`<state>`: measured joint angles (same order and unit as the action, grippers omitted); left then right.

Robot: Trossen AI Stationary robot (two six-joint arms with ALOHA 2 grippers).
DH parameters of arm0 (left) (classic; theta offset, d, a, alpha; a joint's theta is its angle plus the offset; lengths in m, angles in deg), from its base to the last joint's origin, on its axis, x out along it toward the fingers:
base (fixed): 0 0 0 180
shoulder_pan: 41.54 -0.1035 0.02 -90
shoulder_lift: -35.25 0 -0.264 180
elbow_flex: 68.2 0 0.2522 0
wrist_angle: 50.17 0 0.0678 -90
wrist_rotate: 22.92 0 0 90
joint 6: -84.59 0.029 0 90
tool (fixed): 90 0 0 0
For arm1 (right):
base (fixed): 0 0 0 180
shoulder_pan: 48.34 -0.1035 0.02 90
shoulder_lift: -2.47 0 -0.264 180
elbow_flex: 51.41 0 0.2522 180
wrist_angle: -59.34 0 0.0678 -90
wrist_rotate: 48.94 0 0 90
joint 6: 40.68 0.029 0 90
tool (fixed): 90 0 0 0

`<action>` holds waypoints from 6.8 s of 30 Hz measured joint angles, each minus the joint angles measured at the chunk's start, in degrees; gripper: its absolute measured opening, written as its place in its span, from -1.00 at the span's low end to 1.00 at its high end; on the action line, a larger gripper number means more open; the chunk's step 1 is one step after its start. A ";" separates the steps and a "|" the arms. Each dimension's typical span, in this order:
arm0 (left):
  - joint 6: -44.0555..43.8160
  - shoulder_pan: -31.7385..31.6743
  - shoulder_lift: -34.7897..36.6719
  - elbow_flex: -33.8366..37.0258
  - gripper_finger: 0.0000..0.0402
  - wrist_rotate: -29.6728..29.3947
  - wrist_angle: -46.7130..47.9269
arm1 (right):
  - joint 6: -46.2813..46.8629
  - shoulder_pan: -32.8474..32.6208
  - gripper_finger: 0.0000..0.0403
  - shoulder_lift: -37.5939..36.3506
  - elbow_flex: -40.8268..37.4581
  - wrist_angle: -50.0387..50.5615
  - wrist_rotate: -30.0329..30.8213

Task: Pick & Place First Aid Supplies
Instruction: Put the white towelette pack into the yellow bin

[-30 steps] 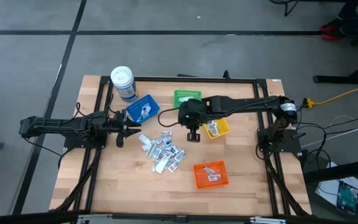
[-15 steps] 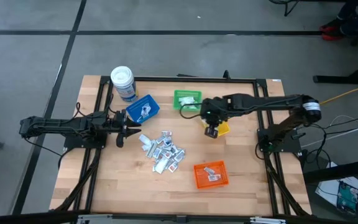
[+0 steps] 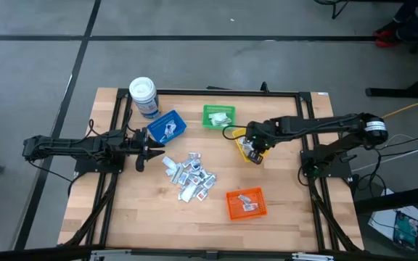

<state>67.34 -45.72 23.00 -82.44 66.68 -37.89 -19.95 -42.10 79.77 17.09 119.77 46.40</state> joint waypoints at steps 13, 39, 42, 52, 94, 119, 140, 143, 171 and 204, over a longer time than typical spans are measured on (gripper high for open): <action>0.00 0.00 0.00 -0.01 -0.37 0.00 0.00 | -0.35 -0.02 -0.76 0.00 -0.79 -8.90 -5.66; 0.00 0.02 0.00 0.01 -0.37 0.00 0.00 | -9.05 -3.26 0.09 1.34 -0.76 -32.70 -14.87; 0.00 0.02 0.00 -0.01 -0.37 0.00 0.00 | -8.50 -3.69 0.09 3.38 -0.76 -36.47 -18.99; 0.00 0.02 0.00 0.00 -0.37 0.00 0.01 | -6.16 -5.60 0.09 12.48 -0.76 -42.53 -26.40; 0.00 0.02 0.00 -0.01 -0.37 -0.02 0.00 | -25.84 -8.85 -0.50 31.82 -0.74 -58.39 -18.93; 0.00 0.02 0.00 0.01 -0.37 0.00 0.00 | -20.69 -8.63 -0.98 31.78 0.50 -55.65 -17.90; 0.00 0.02 0.00 -0.01 -0.37 0.00 0.00 | -27.68 -5.49 -1.00 24.94 11.39 -25.27 -13.18; 0.00 0.02 0.00 0.01 -0.37 0.00 0.02 | -25.20 -5.27 -1.00 24.57 11.41 -25.36 -17.52; 0.00 0.00 0.00 0.01 -0.37 0.00 0.00 | 34.46 2.79 -1.00 24.48 11.41 -80.39 -59.68; 0.00 0.01 -0.01 0.00 -0.37 0.00 0.00 | -1.58 14.15 -1.00 14.01 11.34 -31.05 -37.45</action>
<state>67.34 -45.71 22.98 -82.44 66.68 -37.89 -21.53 -27.95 93.77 28.43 88.71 8.95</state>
